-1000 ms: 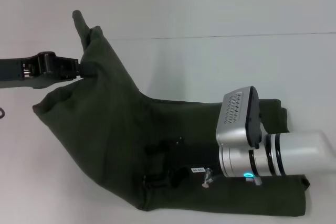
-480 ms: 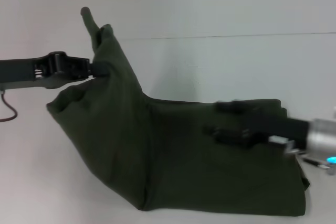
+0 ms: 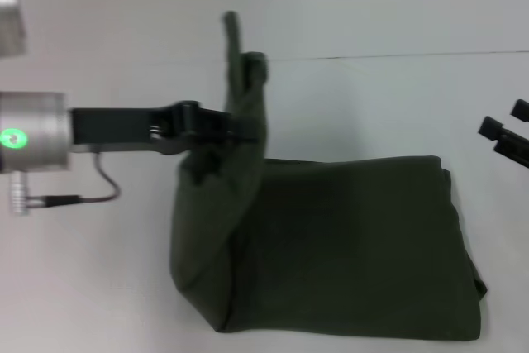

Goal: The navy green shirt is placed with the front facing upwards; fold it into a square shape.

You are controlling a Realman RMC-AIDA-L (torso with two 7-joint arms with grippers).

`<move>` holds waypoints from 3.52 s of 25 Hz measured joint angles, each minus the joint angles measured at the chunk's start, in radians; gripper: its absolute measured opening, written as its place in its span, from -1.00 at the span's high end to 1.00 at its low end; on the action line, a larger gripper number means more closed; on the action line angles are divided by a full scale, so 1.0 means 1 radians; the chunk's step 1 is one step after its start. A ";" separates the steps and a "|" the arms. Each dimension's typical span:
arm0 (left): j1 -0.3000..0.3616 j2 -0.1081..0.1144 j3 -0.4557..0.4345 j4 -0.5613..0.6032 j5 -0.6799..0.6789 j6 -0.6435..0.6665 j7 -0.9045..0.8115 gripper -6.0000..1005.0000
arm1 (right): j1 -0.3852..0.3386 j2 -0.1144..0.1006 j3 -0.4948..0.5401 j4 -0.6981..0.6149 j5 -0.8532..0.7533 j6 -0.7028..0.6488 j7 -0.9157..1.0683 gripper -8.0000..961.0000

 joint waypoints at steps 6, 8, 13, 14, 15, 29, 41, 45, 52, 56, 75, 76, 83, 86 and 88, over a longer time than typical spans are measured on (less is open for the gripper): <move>-0.002 -0.001 0.201 -0.136 -0.137 -0.156 0.049 0.93 | -0.022 0.000 0.049 -0.004 0.007 -0.014 -0.008 -0.74; -0.007 -0.003 0.260 -0.183 -0.187 -0.208 0.072 0.93 | -0.027 0.000 0.052 -0.005 0.007 -0.015 -0.008 -0.74; -0.031 -0.006 0.375 -0.283 -0.292 -0.313 0.128 0.93 | -0.034 -0.006 0.070 -0.007 0.007 -0.014 -0.009 -0.74; -0.036 -0.006 0.397 -0.299 -0.316 -0.331 0.140 0.93 | -0.036 -0.007 0.075 -0.007 0.007 -0.012 -0.010 -0.74; -0.042 -0.007 0.425 -0.318 -0.347 -0.351 0.153 0.93 | -0.036 -0.007 0.075 -0.007 0.007 -0.012 -0.010 -0.74; -0.081 -0.009 0.670 -0.459 -0.574 -0.530 0.260 0.92 | -0.044 -0.009 0.090 -0.008 0.008 -0.006 -0.010 -0.74; -0.087 -0.009 0.707 -0.512 -0.761 -0.493 0.389 0.67 | -0.037 -0.008 0.081 -0.007 -0.003 -0.002 -0.010 -0.74; -0.090 -0.001 0.703 -0.507 -0.755 -0.478 0.393 0.29 | -0.034 -0.006 0.036 -0.004 -0.004 -0.016 -0.010 -0.74; -0.054 0.063 0.645 -0.505 -0.615 -0.458 0.383 -0.30 | -0.015 -0.003 -0.164 -0.008 -0.006 -0.042 -0.002 -0.74; -0.026 0.076 0.463 -0.498 -0.457 -0.421 0.382 -0.56 | 0.023 0.006 -0.263 -0.006 -0.017 -0.010 0.003 -0.73; -0.015 0.096 0.232 -0.422 -0.157 -0.383 0.338 -0.92 | 0.069 0.023 -0.245 0.052 -0.047 0.099 0.062 -0.73; -0.020 0.098 0.232 -0.421 -0.141 -0.397 0.337 -0.92 | 0.064 0.020 -0.232 0.047 -0.030 0.057 0.058 -0.73; -0.089 0.106 0.241 -0.460 0.014 -0.561 0.291 -0.91 | 0.034 0.016 -0.159 0.017 0.012 -0.090 0.064 -0.72; -0.118 0.104 0.241 -0.499 0.054 -0.619 0.286 -0.91 | 0.026 0.018 -0.155 0.017 0.012 -0.090 0.065 -0.72; -0.135 0.099 0.241 -0.525 0.077 -0.657 0.282 -0.91 | 0.024 0.019 -0.155 0.017 0.012 -0.090 0.065 -0.72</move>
